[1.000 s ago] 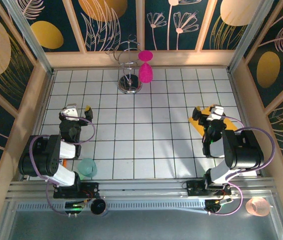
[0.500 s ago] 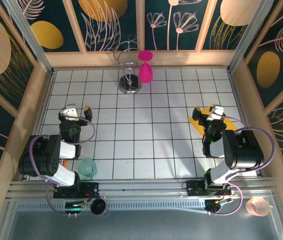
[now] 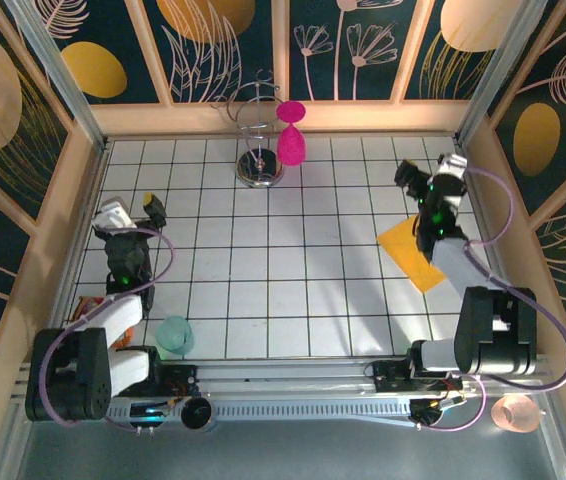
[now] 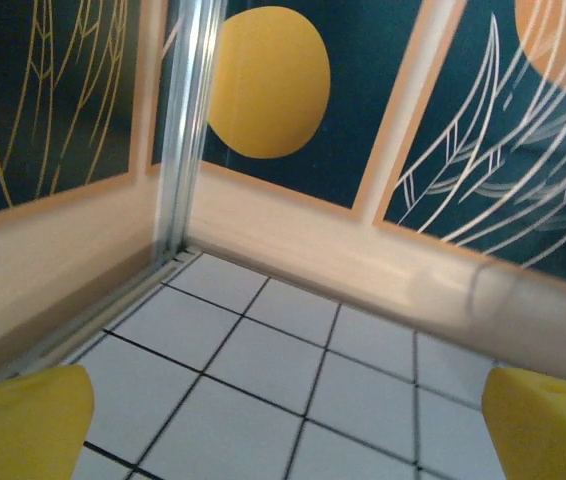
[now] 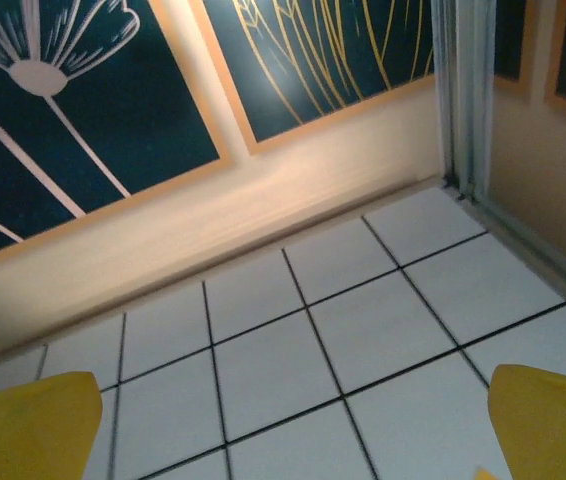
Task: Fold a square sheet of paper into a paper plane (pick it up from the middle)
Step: Move the square sheet of paper to the center of the table.
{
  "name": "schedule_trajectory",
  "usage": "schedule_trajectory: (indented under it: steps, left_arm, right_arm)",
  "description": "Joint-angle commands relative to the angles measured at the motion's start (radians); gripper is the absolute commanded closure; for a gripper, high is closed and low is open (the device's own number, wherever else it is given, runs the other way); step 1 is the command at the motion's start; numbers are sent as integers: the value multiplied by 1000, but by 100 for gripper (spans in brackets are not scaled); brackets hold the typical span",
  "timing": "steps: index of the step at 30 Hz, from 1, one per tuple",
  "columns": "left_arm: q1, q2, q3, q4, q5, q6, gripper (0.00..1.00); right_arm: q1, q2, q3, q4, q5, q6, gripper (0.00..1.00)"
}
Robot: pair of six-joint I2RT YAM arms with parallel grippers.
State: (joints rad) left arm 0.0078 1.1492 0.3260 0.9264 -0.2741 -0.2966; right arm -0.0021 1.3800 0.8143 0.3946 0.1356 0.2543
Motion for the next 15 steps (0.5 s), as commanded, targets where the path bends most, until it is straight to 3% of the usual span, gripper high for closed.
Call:
schedule_trajectory:
  steps: [1, 6, 15]
  left_arm:
    - [6, -29, 87, -304, 14, -184, 1]
    - [6, -32, 135, -426, 233, -303, 1]
    - [6, 115, 190, -444, 598, -482, 1]
  right_arm:
    - [8, 100, 109, -427, -54, 153, 1]
    - [-8, 131, 129, -472, -212, 257, 2]
    - [-85, 228, 159, -542, -247, 343, 5]
